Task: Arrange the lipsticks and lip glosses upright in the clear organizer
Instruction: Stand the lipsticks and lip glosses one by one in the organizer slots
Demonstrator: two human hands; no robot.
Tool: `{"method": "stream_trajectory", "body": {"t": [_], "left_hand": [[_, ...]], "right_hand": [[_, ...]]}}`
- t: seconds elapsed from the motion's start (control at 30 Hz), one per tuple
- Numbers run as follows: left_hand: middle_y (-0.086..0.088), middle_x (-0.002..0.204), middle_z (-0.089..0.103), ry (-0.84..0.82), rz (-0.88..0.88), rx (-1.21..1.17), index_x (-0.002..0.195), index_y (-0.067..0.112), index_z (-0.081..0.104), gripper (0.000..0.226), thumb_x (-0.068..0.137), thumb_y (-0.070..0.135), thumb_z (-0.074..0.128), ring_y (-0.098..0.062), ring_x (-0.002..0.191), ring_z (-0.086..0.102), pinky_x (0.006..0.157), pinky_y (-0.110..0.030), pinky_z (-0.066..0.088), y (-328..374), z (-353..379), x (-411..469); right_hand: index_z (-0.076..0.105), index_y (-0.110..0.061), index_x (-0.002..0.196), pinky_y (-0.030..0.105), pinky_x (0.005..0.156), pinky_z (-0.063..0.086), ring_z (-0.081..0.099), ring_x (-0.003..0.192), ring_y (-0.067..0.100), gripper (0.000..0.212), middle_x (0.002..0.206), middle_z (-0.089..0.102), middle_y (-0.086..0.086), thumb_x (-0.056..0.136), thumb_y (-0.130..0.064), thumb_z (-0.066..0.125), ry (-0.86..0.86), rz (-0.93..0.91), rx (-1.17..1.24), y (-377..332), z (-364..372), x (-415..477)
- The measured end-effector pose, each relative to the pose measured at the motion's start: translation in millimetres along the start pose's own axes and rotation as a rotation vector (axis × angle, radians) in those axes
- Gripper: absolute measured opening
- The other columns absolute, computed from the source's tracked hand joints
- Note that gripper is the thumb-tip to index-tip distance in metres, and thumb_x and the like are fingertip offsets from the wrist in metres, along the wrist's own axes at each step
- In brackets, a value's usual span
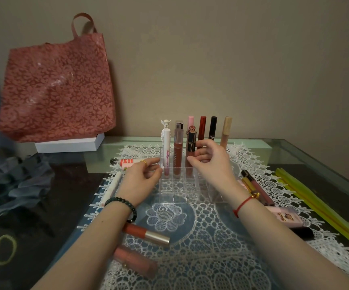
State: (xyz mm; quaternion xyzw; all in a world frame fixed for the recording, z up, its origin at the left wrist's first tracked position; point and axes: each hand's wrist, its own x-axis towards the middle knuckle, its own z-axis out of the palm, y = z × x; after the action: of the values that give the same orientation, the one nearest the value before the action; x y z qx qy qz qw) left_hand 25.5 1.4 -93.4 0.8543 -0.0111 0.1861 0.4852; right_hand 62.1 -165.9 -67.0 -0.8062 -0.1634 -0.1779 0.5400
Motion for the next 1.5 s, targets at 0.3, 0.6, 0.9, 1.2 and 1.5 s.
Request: {"method": "stream_trajectory", "body": {"t": [0.3,0.6,0.9,1.2,1.5], "left_hand": [[0.005,0.101,0.061,0.006,0.013,-0.004,0.123,0.015,0.052,0.035,0.088,0.018,0.054,0.001,0.076,0.057,0.044,-0.007,0.042,-1,-1,0],[0.004,0.102,0.062,0.014,0.035,-0.002,0.121,0.015,0.054,0.035,0.087,0.017,0.055,0.009,0.079,0.054,0.060,-0.003,0.046,-4,1,2],[0.017,0.088,0.059,0.006,0.046,0.036,0.120,0.016,0.054,0.034,0.086,0.018,0.056,0.006,0.083,0.056,0.063,-0.006,0.044,-5,2,3],[0.017,0.085,0.059,0.011,0.061,0.038,0.119,0.014,0.056,0.033,0.086,0.016,0.057,0.010,0.081,0.054,0.061,0.005,0.040,-7,2,5],[0.018,0.086,0.060,0.006,0.057,0.064,0.117,0.017,0.057,0.031,0.086,0.018,0.057,0.009,0.082,0.056,0.065,-0.004,0.041,-10,1,6]], "right_hand": [[0.055,-0.016,0.110,0.008,0.061,0.049,0.060,0.072,0.007,0.036,0.085,0.062,-0.002,0.076,-0.014,0.069,-0.019,0.002,0.019,0,-11,1],[0.057,-0.021,0.109,0.010,0.057,0.046,0.061,0.077,0.005,0.037,0.091,0.064,-0.006,0.075,-0.021,0.071,0.019,-0.027,-0.063,2,-59,6],[0.058,-0.019,0.110,0.018,0.056,0.046,0.064,0.079,0.017,0.037,0.092,0.066,0.000,0.075,-0.021,0.071,0.057,0.116,-0.146,38,-117,4],[0.058,-0.021,0.105,0.018,0.061,0.043,0.057,0.074,0.008,0.028,0.084,0.065,-0.003,0.079,-0.022,0.068,-0.089,0.204,-0.388,76,-131,-6],[0.060,-0.021,0.104,0.019,0.057,0.038,0.057,0.076,0.011,0.027,0.084,0.062,0.000,0.079,-0.028,0.067,-0.149,0.290,-0.458,83,-128,-10]]}}
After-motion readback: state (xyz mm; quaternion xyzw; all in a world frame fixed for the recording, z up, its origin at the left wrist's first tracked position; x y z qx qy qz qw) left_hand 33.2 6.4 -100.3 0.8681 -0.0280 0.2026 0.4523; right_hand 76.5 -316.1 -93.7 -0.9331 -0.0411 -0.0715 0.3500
